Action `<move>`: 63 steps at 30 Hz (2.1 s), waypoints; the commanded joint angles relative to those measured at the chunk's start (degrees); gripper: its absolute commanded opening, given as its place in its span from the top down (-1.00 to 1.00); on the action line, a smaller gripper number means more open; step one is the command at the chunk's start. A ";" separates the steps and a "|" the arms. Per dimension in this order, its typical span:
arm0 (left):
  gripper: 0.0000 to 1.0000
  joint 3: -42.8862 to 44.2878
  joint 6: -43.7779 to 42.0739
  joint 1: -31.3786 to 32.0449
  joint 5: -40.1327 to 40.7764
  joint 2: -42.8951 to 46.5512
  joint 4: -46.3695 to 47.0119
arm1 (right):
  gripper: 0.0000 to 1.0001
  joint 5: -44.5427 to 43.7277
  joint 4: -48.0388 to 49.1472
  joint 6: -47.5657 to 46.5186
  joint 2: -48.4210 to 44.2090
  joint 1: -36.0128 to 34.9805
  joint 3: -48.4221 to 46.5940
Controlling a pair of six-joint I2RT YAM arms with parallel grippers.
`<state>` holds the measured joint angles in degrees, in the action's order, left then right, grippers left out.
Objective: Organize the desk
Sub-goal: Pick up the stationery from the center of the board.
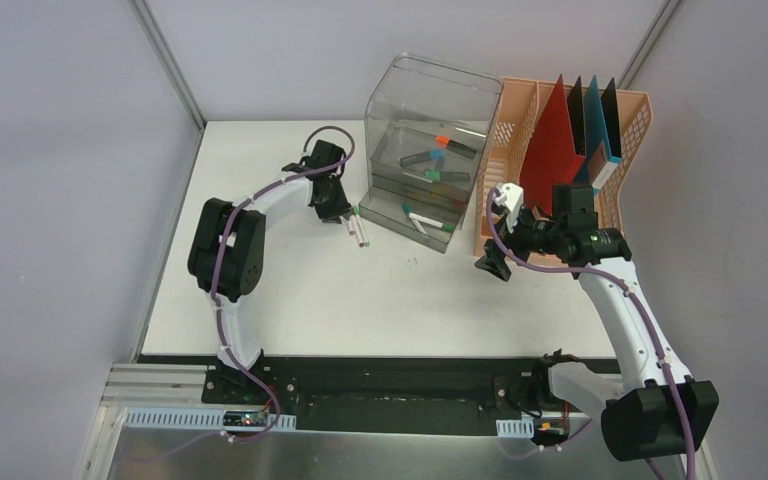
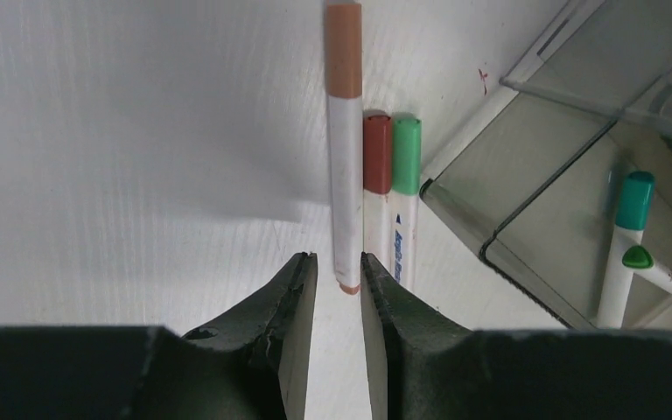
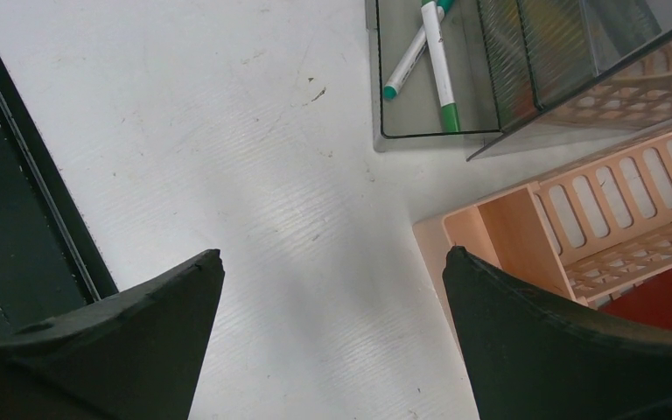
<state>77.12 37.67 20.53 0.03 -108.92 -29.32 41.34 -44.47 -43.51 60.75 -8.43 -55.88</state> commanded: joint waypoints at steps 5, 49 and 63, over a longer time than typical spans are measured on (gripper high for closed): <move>0.43 11.00 -2.63 -0.32 2.17 -6.81 -9.25 | -0.99 1.08 -0.16 -2.14 -0.46 0.25 -0.28; 0.87 11.07 -14.29 1.35 16.01 -11.12 -21.52 | -0.99 2.14 -1.87 -3.43 1.05 0.25 -0.64; 1.00 -12.52 -13.33 1.35 6.77 11.83 -3.90 | -0.99 12.34 -2.82 0.97 0.97 0.25 -1.69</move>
<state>71.11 24.36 21.43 12.88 -106.41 -41.04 46.46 -47.55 -44.75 61.73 -8.43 -55.90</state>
